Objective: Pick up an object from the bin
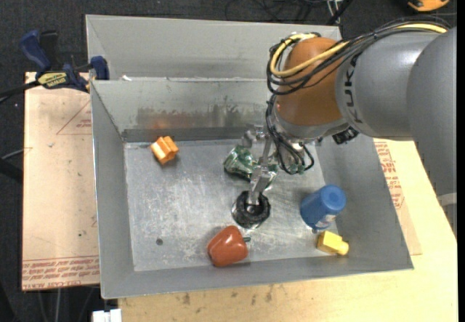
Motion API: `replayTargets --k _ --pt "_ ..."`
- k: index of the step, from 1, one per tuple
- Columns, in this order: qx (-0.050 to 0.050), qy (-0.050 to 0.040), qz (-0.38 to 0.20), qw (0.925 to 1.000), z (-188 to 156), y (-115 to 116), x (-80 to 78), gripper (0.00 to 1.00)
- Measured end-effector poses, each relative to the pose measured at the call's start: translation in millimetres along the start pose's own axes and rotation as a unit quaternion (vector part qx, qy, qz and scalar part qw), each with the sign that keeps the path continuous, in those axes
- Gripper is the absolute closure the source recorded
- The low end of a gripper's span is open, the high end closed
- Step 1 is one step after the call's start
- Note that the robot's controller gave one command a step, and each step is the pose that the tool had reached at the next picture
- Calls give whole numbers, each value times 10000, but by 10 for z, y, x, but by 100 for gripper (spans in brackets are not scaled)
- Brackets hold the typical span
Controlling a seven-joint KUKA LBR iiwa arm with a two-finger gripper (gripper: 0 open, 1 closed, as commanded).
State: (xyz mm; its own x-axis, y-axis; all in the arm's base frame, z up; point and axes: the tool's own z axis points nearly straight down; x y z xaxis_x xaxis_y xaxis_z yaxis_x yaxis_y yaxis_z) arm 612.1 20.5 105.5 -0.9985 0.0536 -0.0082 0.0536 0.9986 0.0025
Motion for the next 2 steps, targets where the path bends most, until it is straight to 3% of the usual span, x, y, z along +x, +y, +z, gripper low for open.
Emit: replayTargets --k 1,2 --pt "-23 54 -334 9994 318 -197 -183 0" --pt "34 20 1091 9940 302 -63 -103 0"
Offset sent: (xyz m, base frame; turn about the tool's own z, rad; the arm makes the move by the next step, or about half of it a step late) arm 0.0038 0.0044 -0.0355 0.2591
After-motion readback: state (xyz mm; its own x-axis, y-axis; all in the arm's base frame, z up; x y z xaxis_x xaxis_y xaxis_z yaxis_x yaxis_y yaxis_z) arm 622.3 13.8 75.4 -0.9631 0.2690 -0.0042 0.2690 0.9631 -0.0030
